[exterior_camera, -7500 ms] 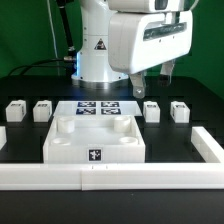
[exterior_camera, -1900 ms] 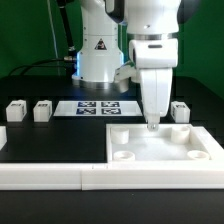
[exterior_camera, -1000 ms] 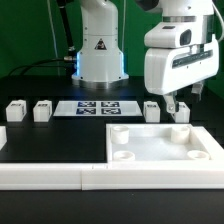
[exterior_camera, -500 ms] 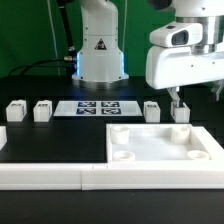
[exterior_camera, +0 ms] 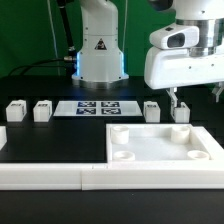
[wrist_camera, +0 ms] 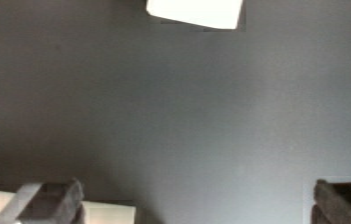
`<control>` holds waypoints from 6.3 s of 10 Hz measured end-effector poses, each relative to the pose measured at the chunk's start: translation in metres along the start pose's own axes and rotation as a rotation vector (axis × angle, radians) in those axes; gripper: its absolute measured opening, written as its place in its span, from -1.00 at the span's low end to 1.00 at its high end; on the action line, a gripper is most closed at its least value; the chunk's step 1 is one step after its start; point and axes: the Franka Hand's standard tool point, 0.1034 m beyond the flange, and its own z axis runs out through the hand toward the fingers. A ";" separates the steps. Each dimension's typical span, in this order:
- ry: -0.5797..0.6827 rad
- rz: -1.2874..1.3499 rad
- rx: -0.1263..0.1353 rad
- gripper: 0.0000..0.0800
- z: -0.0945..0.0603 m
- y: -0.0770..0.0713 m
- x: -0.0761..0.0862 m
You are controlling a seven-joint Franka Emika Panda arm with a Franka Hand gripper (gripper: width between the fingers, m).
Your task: Assemble square table
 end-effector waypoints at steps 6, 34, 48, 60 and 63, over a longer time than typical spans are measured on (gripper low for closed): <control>-0.549 0.088 -0.040 0.62 0.011 0.006 -0.041; -0.879 0.158 -0.037 -0.27 -0.009 0.013 -0.048; 0.128 0.122 0.017 -0.27 -0.080 0.043 0.057; 0.555 -0.030 -0.048 -0.27 -0.082 0.089 0.117; 0.566 -0.021 -0.047 -0.27 -0.077 0.093 0.128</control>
Offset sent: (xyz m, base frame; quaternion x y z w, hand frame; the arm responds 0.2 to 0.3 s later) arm -0.0190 -0.0002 -0.0158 0.0148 -0.1809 0.0439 0.9824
